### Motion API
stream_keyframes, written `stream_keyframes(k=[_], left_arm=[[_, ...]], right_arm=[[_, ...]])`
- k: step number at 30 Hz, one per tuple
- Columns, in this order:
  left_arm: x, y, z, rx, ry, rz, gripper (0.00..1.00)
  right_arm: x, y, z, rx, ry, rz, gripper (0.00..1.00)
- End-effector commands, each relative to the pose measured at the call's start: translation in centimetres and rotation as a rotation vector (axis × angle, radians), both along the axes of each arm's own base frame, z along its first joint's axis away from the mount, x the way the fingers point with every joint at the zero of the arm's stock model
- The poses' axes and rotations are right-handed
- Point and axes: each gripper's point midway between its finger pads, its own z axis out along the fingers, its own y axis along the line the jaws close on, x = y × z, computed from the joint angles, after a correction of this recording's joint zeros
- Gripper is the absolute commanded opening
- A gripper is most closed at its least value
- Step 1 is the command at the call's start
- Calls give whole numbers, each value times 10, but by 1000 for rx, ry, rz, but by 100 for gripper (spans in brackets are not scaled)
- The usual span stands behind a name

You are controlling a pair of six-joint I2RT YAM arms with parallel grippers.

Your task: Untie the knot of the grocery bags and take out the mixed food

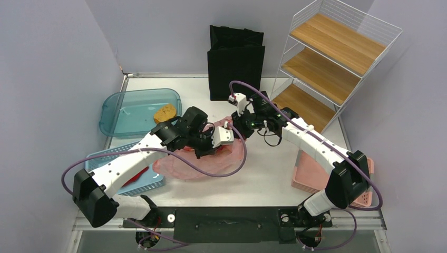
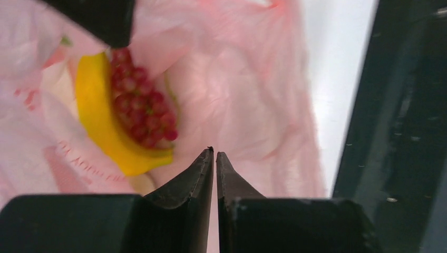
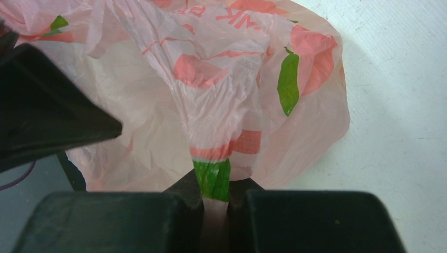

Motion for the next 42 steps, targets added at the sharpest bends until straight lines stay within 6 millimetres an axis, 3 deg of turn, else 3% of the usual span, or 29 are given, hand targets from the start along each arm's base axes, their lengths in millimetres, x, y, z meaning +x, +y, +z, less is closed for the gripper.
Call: stream_keyframes(k=[1, 4, 5, 7, 10, 12, 17, 21, 28, 42], left_arm=[[56, 28, -1, 79, -221, 124, 5], [84, 69, -18, 178, -311, 174, 5], [102, 90, -17, 215, -363, 212, 5], [118, 123, -30, 313, -429, 253, 5], [126, 141, -30, 357, -473, 266, 5], [114, 134, -27, 314, -438, 219, 6], [74, 92, -13, 116, -299, 55, 13], [66, 76, -20, 96, -296, 7, 17], [89, 78, -44, 175, -373, 3, 40], [123, 98, -104, 378, -456, 1, 61]], right_arm=[[-3, 1, 15, 34, -57, 23, 0], [-5, 0, 16, 35, -55, 31, 0], [-5, 0, 16, 36, -55, 33, 0], [-6, 0, 15, 34, -51, 35, 0], [-7, 0, 15, 37, -47, 38, 0], [-6, 1, 16, 39, -47, 39, 0], [-2, 4, 16, 43, -37, 35, 0], [0, 6, 17, 49, -31, 32, 0], [2, 8, 17, 53, -21, 27, 0], [9, 14, 12, 53, -1, 26, 0]])
